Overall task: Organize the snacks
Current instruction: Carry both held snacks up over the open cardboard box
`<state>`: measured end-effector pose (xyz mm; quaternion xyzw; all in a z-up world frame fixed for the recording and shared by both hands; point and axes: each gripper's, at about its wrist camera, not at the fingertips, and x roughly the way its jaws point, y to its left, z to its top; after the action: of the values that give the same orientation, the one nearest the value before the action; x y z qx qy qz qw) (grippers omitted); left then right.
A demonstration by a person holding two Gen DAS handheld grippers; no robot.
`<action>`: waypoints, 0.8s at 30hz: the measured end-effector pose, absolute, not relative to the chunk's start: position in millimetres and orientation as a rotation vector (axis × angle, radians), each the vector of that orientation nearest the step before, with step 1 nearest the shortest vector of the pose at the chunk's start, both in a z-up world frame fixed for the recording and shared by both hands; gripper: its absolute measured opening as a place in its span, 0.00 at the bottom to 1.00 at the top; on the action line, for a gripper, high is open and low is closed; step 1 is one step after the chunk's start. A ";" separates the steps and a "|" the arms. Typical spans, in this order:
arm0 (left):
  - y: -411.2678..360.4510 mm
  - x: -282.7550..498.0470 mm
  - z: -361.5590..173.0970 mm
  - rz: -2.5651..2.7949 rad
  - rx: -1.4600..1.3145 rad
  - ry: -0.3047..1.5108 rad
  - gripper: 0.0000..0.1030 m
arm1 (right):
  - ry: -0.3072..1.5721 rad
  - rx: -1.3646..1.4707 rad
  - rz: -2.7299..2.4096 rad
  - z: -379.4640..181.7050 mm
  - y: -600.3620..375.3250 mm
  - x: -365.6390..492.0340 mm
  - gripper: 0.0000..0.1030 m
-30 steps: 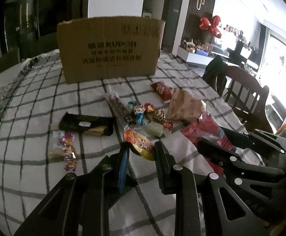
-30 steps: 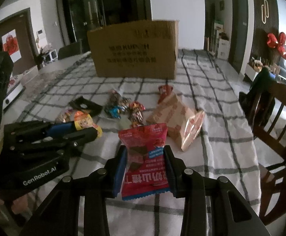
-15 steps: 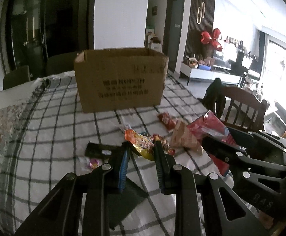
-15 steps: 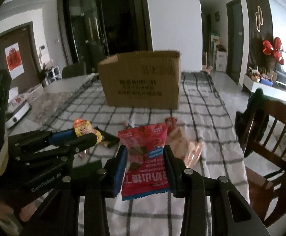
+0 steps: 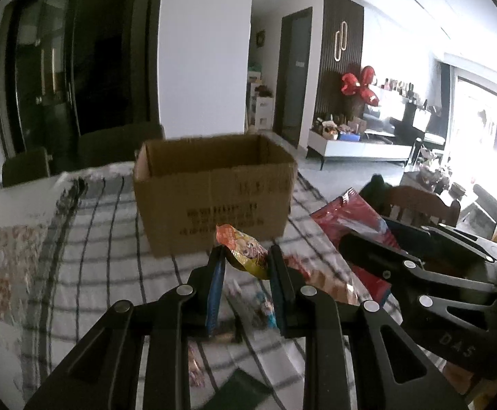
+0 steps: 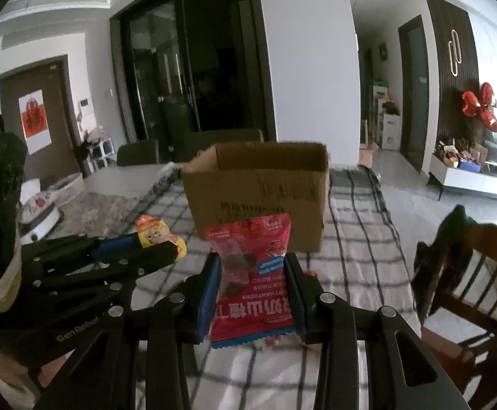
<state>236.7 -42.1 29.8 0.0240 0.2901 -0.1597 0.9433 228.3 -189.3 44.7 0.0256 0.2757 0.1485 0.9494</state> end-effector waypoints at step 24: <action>-37.0 381.2 68.8 -0.279 0.084 0.676 0.25 | 0.605 0.088 0.329 78.4 -193.6 380.1 0.37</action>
<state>381.2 -37.0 68.8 0.0412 0.3303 -0.1366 0.9330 380.1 -193.6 78.4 0.0432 0.2963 0.1612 0.9404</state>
